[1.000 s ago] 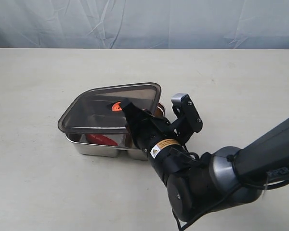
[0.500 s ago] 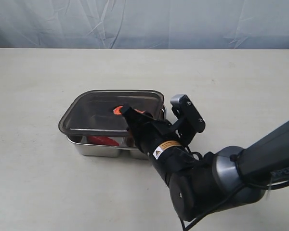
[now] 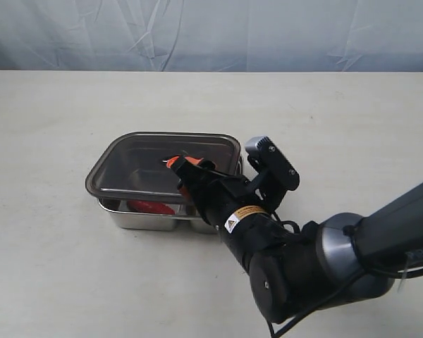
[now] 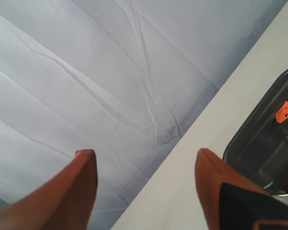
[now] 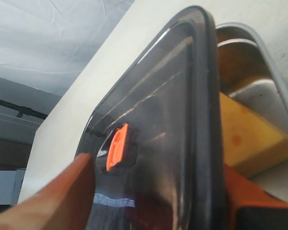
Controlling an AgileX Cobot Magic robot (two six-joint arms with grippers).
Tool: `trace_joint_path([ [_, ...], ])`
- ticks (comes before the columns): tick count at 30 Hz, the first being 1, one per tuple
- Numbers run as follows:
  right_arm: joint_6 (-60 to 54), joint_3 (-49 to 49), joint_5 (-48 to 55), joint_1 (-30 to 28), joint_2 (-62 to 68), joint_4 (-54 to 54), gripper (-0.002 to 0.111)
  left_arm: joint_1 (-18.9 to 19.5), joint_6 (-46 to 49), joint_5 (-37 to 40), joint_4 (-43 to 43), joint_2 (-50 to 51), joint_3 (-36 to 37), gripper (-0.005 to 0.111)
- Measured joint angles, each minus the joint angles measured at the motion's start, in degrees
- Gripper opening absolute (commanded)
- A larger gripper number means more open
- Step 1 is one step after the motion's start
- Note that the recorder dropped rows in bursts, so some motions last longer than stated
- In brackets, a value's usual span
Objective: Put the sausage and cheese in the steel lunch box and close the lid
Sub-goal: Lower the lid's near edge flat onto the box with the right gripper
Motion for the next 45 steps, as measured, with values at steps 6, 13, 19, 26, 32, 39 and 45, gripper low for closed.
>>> trace_joint_path([
  [6,-0.58,0.00,0.59,0.00,-0.13,-0.24,0.060,0.00,0.00,0.00,-3.36,0.00,0.00,0.057],
  [13,-2.47,0.00,3.20,0.00,-1.56,-0.50,0.060,0.00,0.00,0.77,-4.87,0.00,0.00,0.057],
  [19,-7.80,0.12,6.79,0.00,-3.63,0.85,0.060,0.00,0.00,2.60,-4.87,0.00,0.00,0.057],
  [26,-11.02,0.22,9.33,0.00,-5.00,3.21,0.060,0.00,0.00,2.76,-4.87,0.00,0.00,0.057],
  [32,-14.21,0.34,11.97,0.00,-6.73,5.20,0.060,0.00,0.00,3.37,-4.87,0.00,0.00,0.057],
  [39,-20.39,0.36,16.47,0.00,-8.99,9.64,0.060,0.00,0.00,3.45,-4.87,0.00,0.00,0.057],
  [45,-23.15,0.36,18.74,0.00,-10.00,10.67,0.060,0.00,0.00,3.50,-4.87,0.00,0.00,0.057],
])
